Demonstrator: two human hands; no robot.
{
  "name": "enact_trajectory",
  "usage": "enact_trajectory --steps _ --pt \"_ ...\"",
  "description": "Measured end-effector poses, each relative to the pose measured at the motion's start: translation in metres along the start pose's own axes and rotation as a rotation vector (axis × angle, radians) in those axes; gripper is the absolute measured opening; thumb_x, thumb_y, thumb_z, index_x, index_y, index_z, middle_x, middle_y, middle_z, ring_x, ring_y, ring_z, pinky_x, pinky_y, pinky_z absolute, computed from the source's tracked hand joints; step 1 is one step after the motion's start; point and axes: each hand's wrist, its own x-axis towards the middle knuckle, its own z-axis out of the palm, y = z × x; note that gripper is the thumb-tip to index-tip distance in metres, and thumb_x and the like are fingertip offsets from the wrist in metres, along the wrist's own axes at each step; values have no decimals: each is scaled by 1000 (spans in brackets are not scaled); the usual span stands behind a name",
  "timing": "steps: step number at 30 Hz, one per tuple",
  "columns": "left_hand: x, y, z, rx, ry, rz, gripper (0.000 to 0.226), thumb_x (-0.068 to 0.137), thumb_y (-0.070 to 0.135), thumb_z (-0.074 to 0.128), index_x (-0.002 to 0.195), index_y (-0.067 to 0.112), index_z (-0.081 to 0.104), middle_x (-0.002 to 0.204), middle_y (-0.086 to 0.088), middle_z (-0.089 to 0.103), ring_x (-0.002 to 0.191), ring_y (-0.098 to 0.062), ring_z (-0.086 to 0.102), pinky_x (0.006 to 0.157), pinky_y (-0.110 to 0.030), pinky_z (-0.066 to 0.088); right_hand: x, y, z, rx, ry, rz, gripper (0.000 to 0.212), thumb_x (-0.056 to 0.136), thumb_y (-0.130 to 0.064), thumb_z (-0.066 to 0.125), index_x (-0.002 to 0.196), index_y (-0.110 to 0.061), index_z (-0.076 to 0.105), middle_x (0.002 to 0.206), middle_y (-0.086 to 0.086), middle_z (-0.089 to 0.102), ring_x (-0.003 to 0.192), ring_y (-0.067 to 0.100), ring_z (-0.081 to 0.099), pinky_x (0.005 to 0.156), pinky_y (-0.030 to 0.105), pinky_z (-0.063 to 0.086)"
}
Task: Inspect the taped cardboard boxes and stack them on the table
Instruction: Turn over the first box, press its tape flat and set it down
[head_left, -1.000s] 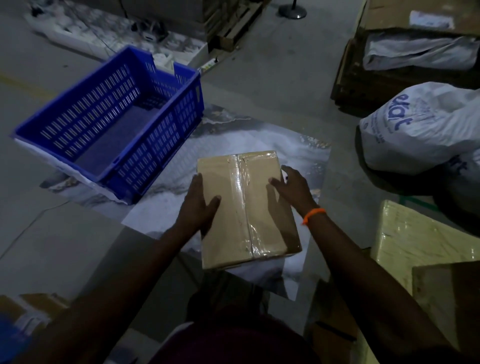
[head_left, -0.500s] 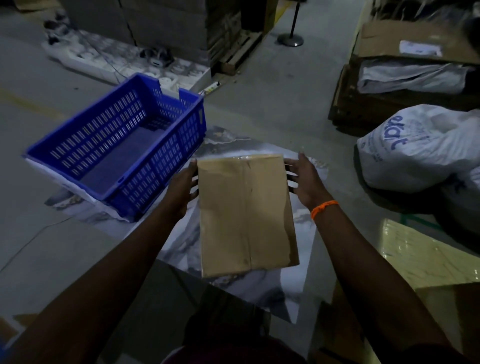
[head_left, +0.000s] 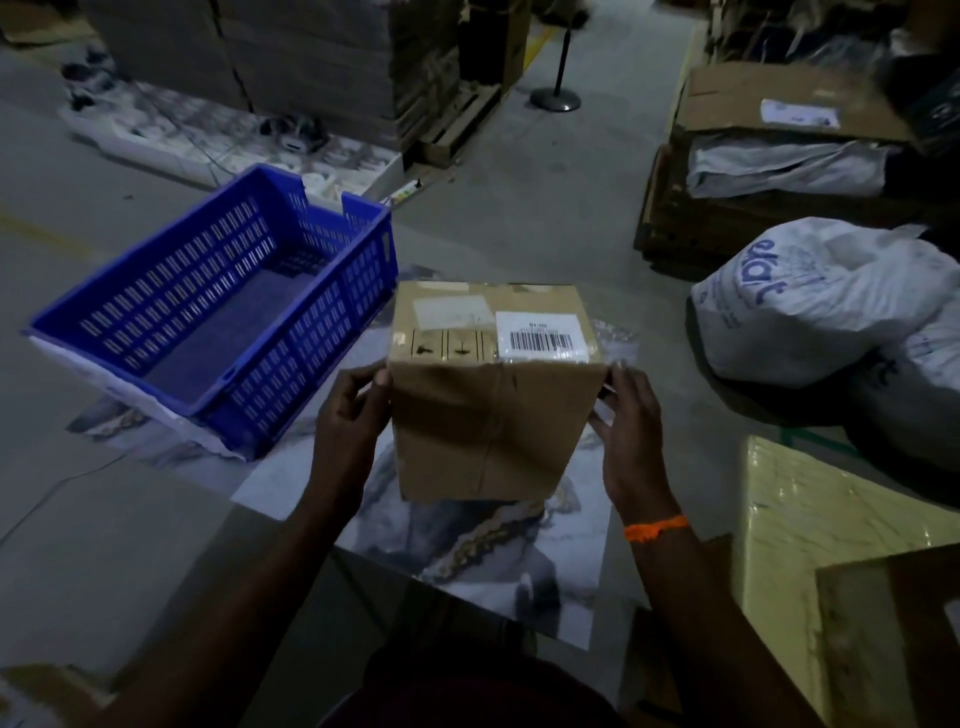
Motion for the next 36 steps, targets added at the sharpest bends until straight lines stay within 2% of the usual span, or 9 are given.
enact_trajectory --steps 5,7,10,12,16,21,25,32,36 --pt "-25 -9 -7 49 31 1 37 91 59 57 112 29 62 121 11 69 118 -8 64 97 -40 53 -22 21 -12 -255 69 -129 25 91 -61 63 94 -37 66 100 -2 73 97 18 71 91 54 59" --pt "-24 -9 -10 77 38 -9 34 92 58 56 108 29 63 114 13 71 113 -8 66 97 -41 55 -21 23 -16 -347 61 -172 25 92 -58 65 97 -33 65 101 -1 73 98 22 70 90 59 57" --pt "-20 -4 -11 211 52 25 36 91 57 64 112 27 63 111 15 69 108 -1 65 95 -40 57 -26 14 -17 -485 55 -287 14 99 -28 68 110 -22 64 111 -2 70 100 8 66 91 48 57" --pt "-17 2 -9 302 51 67 38 90 45 67 120 23 59 117 16 64 107 6 62 92 -31 57 -24 8 -15 -628 55 -457 25 96 -16 70 119 -15 63 118 3 65 102 8 61 91 37 56" --pt "-4 20 3 701 -17 449 43 93 13 68 133 16 55 140 -3 52 129 -7 45 104 -16 42 -16 0 6 -919 -120 -743 43 98 -27 64 136 -7 58 137 13 58 127 21 54 103 27 45" --pt "21 40 38 1174 -356 544 67 98 51 32 151 12 43 156 -12 44 144 -30 39 115 -48 33 -2 -5 45 -1228 -418 -700 80 102 -60 29 157 -3 38 166 17 33 156 30 26 125 44 27" --pt "25 25 41 1357 -428 576 67 103 49 18 154 11 38 161 -12 36 149 -32 34 118 -52 28 -3 -1 46 -1432 -476 -642 93 94 -66 1 163 -8 24 171 11 19 160 22 12 129 44 11" --pt "21 18 40 1404 -418 590 62 106 43 17 156 10 36 162 -12 34 150 -31 33 120 -52 29 -4 2 45 -1462 -488 -634 90 95 -65 0 165 -11 18 172 8 14 160 19 7 128 41 5" --pt "17 23 36 1350 -465 585 65 106 48 18 154 10 39 162 -11 35 151 -28 31 122 -52 26 -8 0 38 -1376 -494 -674 82 100 -60 13 161 -9 31 169 10 27 158 22 19 127 45 13"
